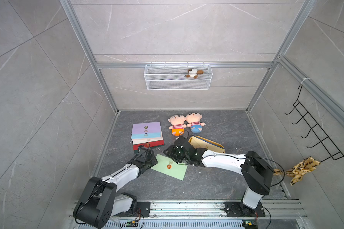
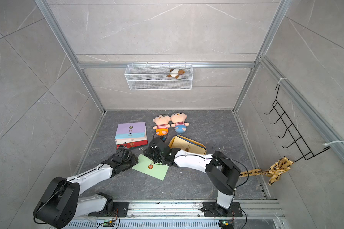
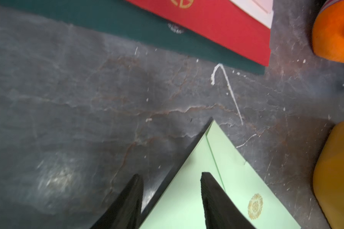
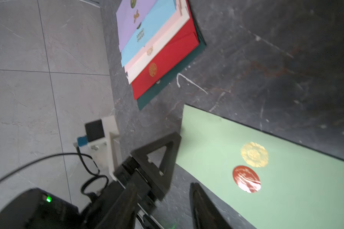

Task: Put the sealed envelopes into the storage box
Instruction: Pick up the envelope from the center of the board.

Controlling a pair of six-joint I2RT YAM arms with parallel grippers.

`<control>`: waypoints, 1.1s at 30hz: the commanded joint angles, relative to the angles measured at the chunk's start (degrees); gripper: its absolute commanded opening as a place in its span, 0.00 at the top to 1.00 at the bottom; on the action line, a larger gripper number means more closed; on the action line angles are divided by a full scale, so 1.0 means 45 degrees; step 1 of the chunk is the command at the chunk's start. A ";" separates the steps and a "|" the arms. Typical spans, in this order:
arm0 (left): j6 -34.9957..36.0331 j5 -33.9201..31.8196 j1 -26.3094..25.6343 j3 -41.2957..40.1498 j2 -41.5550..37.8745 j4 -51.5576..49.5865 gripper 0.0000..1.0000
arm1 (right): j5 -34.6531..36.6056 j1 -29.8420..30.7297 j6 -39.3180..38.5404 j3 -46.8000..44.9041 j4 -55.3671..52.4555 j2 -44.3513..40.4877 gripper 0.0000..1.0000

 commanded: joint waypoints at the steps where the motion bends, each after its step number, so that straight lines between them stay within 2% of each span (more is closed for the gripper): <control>1: -0.0631 0.0366 -0.0300 -0.0134 -0.1215 -0.2129 0.47 | -0.1265 -0.0611 -0.2138 0.1721 -0.4572 0.1304 0.53; 2: -0.0969 0.0538 -0.0505 -0.0307 -0.1630 -0.2138 0.47 | -0.1466 -0.0768 -0.7587 0.2200 -0.5138 0.1733 0.53; 5: -0.1901 0.1221 -0.1270 -0.0903 -0.2406 -0.1813 0.48 | -0.1855 -0.1144 -0.9123 0.3548 -0.6659 0.2734 0.53; 8: -0.3159 0.1542 -0.2662 -0.1563 -0.2695 -0.0637 0.49 | -0.2134 -0.1288 -1.0310 0.4379 -0.7329 0.3371 0.52; 10: -0.3876 0.1573 -0.3603 -0.1863 -0.2457 0.0161 0.50 | -0.2171 -0.1384 -1.0871 0.5123 -0.8059 0.3921 0.52; 13: -0.4197 0.1361 -0.4213 -0.2007 -0.1825 0.0661 0.52 | -0.2329 -0.1441 -1.1597 0.6098 -0.9031 0.4815 0.53; 20: -0.4090 0.1124 -0.4275 -0.2084 -0.1354 0.0735 0.54 | -0.2947 -0.1441 -1.2488 0.6318 -0.9701 0.5393 0.53; 33: -0.3929 0.0691 -0.4278 -0.2301 -0.0880 0.0641 0.54 | -0.2432 -0.1579 -1.3763 0.6988 -0.9915 0.5672 0.53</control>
